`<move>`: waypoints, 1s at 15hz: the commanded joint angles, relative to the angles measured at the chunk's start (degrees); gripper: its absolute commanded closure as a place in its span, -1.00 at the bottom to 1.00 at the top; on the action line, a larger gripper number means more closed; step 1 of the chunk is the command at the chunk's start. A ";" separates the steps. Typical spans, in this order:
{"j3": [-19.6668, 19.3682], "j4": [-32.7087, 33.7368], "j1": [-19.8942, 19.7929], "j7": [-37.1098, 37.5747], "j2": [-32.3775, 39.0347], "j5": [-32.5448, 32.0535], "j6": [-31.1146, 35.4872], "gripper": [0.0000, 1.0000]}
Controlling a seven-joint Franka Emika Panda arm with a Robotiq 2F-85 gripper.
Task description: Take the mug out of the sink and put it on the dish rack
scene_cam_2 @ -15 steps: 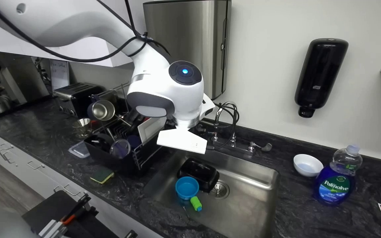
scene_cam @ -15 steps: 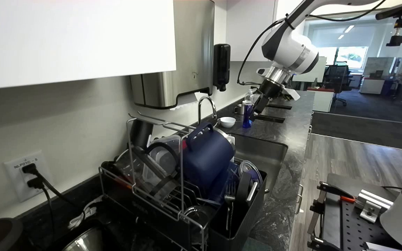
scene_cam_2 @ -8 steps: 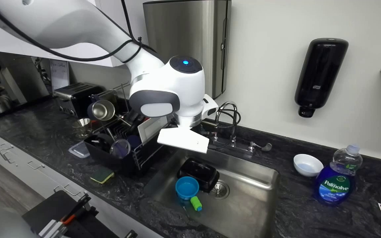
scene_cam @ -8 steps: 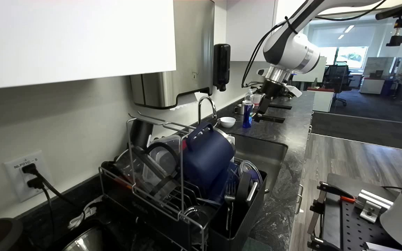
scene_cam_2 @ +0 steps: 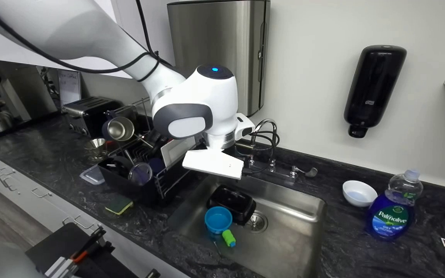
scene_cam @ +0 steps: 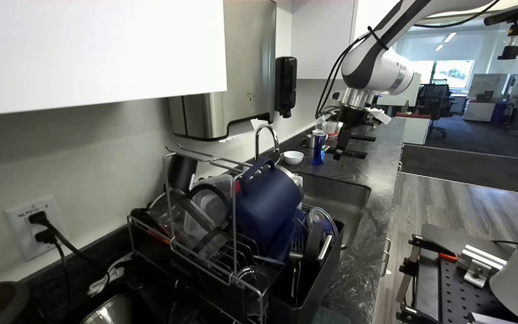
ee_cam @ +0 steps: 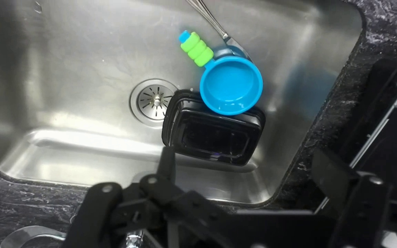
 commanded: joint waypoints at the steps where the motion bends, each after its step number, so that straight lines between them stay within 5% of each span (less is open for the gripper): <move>1: -0.26 -0.62 -0.79 4.32 -0.25 -5.96 -0.57 -1.00; 8: -0.90 -1.74 -1.27 11.95 -0.41 -16.26 -0.63 -1.00; 15: 1.03 -3.29 0.56 14.39 -1.49 -16.57 0.23 -1.00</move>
